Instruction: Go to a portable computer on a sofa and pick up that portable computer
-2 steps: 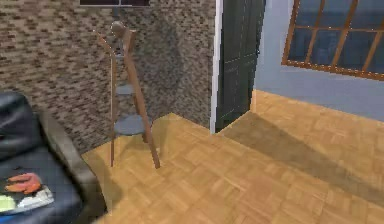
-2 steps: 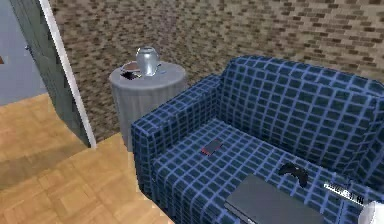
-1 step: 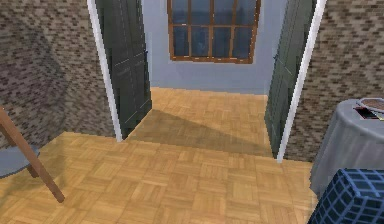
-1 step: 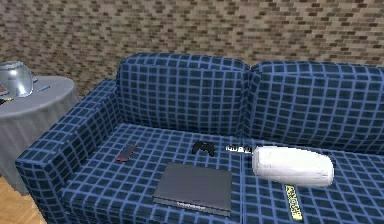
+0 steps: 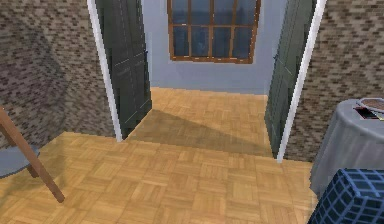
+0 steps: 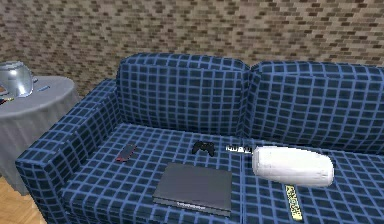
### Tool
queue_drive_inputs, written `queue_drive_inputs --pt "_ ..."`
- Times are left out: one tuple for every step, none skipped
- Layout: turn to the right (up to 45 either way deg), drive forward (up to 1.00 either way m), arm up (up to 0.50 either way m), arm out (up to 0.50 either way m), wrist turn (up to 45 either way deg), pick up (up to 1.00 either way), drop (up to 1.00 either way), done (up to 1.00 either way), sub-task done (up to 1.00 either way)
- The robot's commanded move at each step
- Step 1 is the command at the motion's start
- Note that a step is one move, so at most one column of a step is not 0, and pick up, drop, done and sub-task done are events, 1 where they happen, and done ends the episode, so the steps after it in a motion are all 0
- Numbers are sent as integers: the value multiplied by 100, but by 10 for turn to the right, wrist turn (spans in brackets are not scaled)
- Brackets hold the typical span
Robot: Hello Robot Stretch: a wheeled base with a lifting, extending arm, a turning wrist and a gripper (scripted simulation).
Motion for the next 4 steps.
queue_drive_inputs --pt "0 0 10 0 0 0 0 0 0" --pt "0 0 0 32 0 0 0 0 0" --pt "0 0 0 0 450 0 0 0 0" --pt "0 0 0 0 450 0 0 0 0"
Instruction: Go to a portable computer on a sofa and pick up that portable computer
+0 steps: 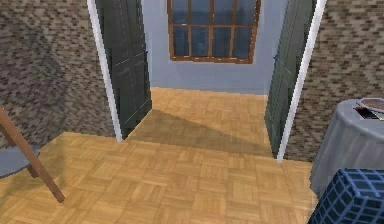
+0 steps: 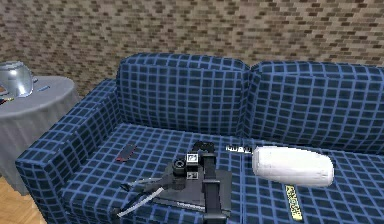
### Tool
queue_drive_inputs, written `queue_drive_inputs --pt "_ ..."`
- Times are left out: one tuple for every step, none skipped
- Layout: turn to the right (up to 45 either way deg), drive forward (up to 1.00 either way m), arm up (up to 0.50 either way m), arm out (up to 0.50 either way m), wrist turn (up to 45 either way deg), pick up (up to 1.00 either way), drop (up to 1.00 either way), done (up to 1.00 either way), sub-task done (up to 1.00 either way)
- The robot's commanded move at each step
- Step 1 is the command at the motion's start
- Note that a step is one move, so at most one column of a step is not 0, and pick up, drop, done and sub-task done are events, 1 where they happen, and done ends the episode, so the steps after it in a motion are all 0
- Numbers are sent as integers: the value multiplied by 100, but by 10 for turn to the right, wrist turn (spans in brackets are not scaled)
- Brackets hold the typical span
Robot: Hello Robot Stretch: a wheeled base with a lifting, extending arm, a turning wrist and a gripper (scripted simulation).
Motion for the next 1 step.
queue_drive_inputs --pt "0 0 0 0 450 0 0 0 0"
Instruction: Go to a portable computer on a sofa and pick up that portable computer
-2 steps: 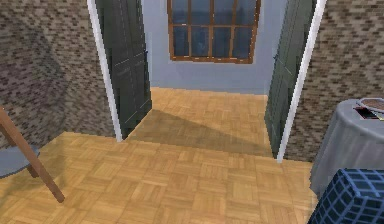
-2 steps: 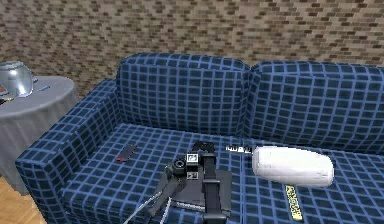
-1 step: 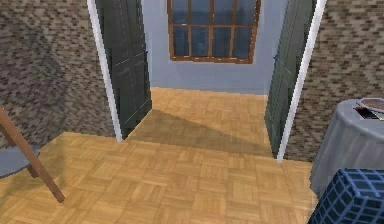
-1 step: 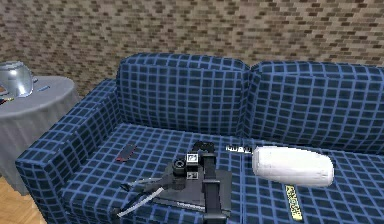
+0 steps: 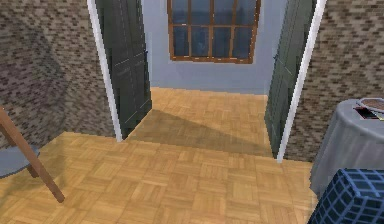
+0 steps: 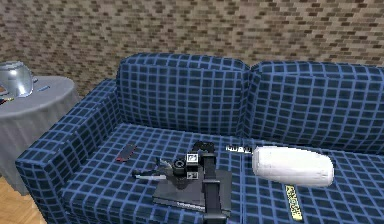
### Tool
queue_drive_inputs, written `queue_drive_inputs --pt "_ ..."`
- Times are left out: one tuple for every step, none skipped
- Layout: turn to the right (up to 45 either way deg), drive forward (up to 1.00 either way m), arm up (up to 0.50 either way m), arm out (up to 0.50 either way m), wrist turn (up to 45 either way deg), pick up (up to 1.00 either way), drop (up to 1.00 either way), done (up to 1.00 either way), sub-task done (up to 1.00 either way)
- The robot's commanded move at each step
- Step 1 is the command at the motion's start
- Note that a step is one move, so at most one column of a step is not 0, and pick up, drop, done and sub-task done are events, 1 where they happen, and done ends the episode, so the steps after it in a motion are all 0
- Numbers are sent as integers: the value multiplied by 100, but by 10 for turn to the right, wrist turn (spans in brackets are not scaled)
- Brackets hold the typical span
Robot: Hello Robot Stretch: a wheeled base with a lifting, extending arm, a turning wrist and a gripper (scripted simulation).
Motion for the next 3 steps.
queue_drive_inputs --pt "0 0 0 0 450 0 0 0 0" --pt "0 0 0 0 300 0 0 0 0" --pt "0 0 -30 0 0 0 0 0 0"
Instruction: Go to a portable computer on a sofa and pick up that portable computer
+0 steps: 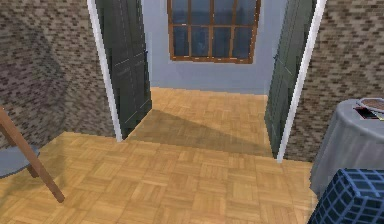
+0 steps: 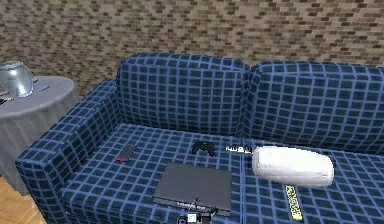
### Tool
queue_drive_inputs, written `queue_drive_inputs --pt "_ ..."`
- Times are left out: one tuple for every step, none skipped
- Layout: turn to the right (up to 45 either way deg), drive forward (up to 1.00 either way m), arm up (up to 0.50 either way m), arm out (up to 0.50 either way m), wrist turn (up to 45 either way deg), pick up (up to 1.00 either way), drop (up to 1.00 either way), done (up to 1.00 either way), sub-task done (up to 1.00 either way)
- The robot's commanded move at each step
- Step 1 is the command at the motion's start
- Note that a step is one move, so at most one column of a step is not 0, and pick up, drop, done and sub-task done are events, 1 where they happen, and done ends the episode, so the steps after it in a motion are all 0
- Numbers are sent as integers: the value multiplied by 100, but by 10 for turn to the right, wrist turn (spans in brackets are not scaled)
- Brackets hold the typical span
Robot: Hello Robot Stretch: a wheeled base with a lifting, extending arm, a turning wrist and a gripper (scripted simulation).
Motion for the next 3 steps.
queue_drive_inputs --pt "0 0 0 0 0 100 0 0 0" --pt "0 0 10 0 0 0 0 0 0" --pt "0 0 0 0 0 0 0 100 0"
